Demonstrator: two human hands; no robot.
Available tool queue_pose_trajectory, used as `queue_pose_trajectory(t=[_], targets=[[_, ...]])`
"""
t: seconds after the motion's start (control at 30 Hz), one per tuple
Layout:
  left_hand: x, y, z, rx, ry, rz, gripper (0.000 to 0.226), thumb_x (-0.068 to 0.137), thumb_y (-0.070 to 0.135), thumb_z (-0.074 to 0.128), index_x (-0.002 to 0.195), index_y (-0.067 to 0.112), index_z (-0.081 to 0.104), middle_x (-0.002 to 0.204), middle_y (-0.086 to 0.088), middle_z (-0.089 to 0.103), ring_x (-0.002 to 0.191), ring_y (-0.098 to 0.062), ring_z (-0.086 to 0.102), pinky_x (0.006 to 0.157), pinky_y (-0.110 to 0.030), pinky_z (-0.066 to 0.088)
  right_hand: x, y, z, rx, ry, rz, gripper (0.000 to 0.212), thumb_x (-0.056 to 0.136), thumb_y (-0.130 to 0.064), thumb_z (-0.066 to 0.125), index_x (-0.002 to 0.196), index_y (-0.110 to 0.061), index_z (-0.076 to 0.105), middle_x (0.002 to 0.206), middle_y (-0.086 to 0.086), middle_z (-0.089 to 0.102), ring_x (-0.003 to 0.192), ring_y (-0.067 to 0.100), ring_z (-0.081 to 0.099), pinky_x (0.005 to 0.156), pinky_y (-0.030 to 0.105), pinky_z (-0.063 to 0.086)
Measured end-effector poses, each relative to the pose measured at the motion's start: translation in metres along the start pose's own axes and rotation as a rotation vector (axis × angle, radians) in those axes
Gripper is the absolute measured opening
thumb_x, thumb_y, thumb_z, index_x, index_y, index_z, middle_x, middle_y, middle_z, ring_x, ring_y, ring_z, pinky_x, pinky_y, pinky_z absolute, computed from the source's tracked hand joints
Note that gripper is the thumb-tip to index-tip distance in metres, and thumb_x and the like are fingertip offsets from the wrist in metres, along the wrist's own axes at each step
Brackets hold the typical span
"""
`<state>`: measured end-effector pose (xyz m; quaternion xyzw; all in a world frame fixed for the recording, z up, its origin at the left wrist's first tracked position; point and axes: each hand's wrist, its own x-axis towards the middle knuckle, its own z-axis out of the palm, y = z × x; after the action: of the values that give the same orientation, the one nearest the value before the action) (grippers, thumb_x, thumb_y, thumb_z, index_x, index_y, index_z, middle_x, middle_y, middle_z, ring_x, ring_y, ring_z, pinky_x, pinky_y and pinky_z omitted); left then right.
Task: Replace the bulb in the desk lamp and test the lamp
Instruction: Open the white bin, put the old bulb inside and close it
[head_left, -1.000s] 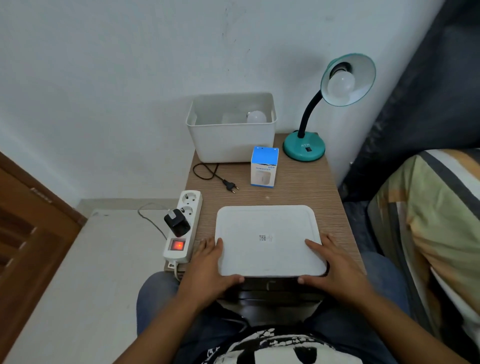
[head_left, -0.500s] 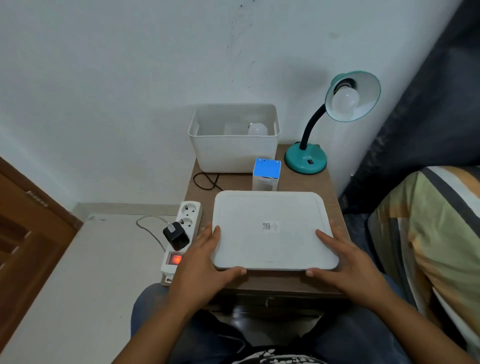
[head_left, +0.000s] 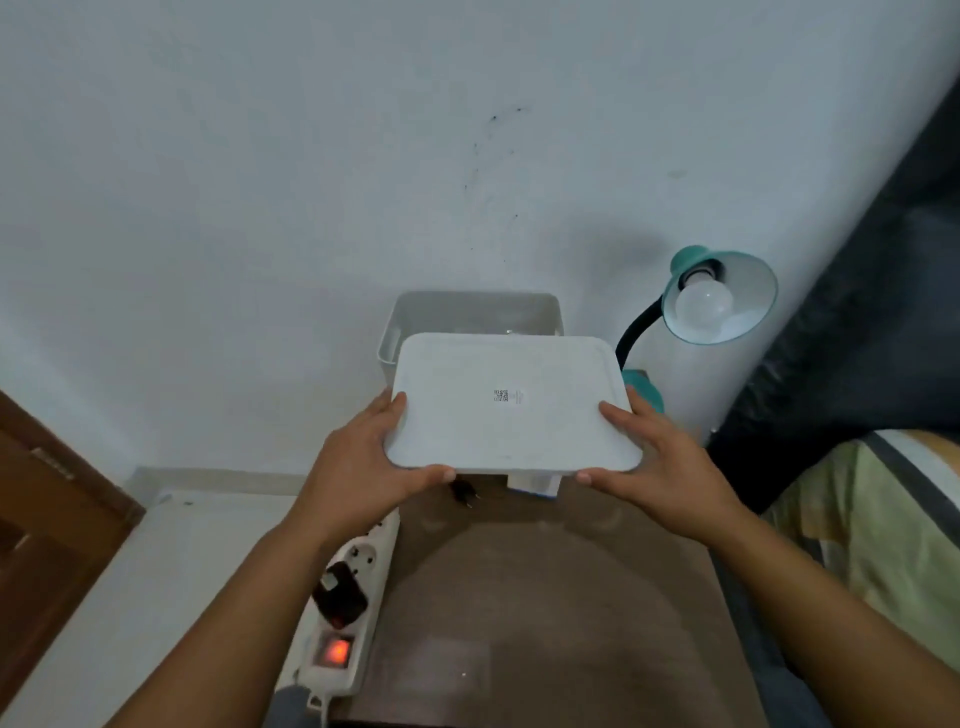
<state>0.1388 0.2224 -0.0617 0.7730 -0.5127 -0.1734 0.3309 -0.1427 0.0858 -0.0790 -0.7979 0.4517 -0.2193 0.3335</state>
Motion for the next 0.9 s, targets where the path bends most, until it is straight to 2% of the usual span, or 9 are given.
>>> queue_pose_trajectory(t=[0.1, 0.23, 0.37, 0.53, 0.67, 0.77, 0.9], targets=[[0.035, -0.006, -0.006, -0.041, -0.001, -0.033, 0.109, 0.06, 0.05, 0.088, 0.151, 0.024, 0.035, 0.158, 0.014, 0.026, 0.143, -0.011, 0.031, 0.114, -0.032, 0.03, 0.036, -0.005, -0.003, 0.024, 0.01, 0.0, 0.096, 0.058, -0.057, 0.082, 0.143, -0.029, 0.046, 0.159, -0.014, 0.022, 0.141, 0.01, 0.031, 0.112, 0.031, 0.033], [0.075, -0.013, -0.009, -0.054, -0.006, -0.036, 0.109, 0.06, 0.051, 0.088, 0.151, 0.021, 0.036, 0.158, 0.012, 0.028, 0.143, -0.011, 0.033, 0.113, -0.029, 0.03, 0.079, -0.007, -0.004, -0.032, 0.0, -0.003, 0.094, 0.062, -0.056, 0.082, 0.144, -0.032, 0.044, 0.161, -0.011, 0.018, 0.143, 0.012, 0.028, 0.114, 0.034, 0.03], [0.107, -0.016, -0.011, -0.034, -0.016, -0.03, 0.108, 0.062, 0.047, 0.089, 0.151, 0.017, 0.036, 0.158, 0.01, 0.028, 0.143, -0.012, 0.033, 0.108, -0.025, 0.03, 0.112, -0.009, 0.0, -0.059, -0.017, 0.007, 0.095, 0.063, -0.057, 0.082, 0.146, -0.03, 0.042, 0.162, -0.009, 0.016, 0.144, 0.016, 0.029, 0.113, 0.036, 0.033], [0.13, -0.024, -0.011, 0.003, -0.04, -0.042, 0.107, 0.062, 0.049, 0.088, 0.151, 0.017, 0.036, 0.159, 0.005, 0.029, 0.143, -0.018, 0.034, 0.111, -0.034, 0.034, 0.136, -0.011, 0.007, -0.085, -0.045, 0.017, 0.095, 0.065, -0.056, 0.081, 0.147, -0.03, 0.04, 0.162, -0.005, 0.016, 0.144, 0.018, 0.028, 0.113, 0.033, 0.026], [0.14, -0.028, -0.01, 0.006, -0.045, -0.041, 0.107, 0.063, 0.048, 0.088, 0.151, 0.016, 0.036, 0.159, 0.003, 0.029, 0.143, -0.017, 0.033, 0.111, -0.033, 0.032, 0.146, -0.009, 0.011, -0.104, -0.067, 0.041, 0.096, 0.064, -0.057, 0.081, 0.147, -0.031, 0.039, 0.162, -0.006, 0.015, 0.145, 0.016, 0.027, 0.111, 0.032, 0.023], [0.144, -0.032, -0.01, -0.009, -0.05, -0.05, 0.108, 0.062, 0.048, 0.088, 0.151, 0.016, 0.035, 0.159, 0.004, 0.028, 0.143, -0.017, 0.033, 0.112, -0.034, 0.032, 0.153, -0.007, 0.015, -0.064, -0.085, 0.057, 0.101, 0.059, -0.061, 0.081, 0.146, -0.031, 0.039, 0.162, -0.003, 0.015, 0.145, 0.018, 0.028, 0.117, 0.037, 0.027], [0.15, -0.037, -0.011, -0.033, -0.052, -0.061, 0.11, 0.061, 0.048, 0.089, 0.152, 0.017, 0.035, 0.159, 0.006, 0.028, 0.143, -0.016, 0.034, 0.113, -0.034, 0.032, 0.157, -0.007, 0.017, -0.058, -0.09, 0.058, 0.102, 0.059, -0.063, 0.08, 0.146, -0.031, 0.039, 0.162, -0.003, 0.015, 0.145, 0.019, 0.026, 0.117, 0.042, 0.029]])
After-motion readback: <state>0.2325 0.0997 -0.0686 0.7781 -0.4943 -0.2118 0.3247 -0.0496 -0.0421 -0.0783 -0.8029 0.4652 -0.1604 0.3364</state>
